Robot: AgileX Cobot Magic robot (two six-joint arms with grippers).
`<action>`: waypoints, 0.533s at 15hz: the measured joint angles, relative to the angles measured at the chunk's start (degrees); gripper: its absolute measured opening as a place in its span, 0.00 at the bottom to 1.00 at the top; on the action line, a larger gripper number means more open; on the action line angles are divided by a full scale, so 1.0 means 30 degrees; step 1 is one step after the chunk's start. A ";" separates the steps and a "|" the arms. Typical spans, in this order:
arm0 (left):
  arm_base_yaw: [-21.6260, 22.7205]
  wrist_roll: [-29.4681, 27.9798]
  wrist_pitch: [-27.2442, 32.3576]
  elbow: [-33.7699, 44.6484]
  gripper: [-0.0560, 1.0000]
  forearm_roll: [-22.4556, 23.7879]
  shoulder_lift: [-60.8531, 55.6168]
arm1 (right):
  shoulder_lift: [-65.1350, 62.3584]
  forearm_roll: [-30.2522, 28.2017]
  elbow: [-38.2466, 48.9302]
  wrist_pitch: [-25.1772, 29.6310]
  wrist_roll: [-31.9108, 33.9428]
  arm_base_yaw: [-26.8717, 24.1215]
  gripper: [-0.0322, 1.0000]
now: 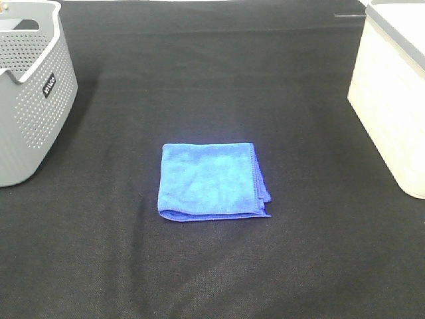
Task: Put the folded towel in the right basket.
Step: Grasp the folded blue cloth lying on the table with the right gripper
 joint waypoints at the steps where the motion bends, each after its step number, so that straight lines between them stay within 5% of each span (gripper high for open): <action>1: 0.0000 0.0000 0.0000 0.0000 0.99 0.0000 0.0000 | 0.0000 0.0000 0.0000 0.0000 0.0000 0.0000 0.97; 8: 0.0000 0.0000 0.0000 0.0000 0.99 0.0000 0.0000 | 0.0172 0.0000 0.0000 0.0038 0.0000 0.0000 0.97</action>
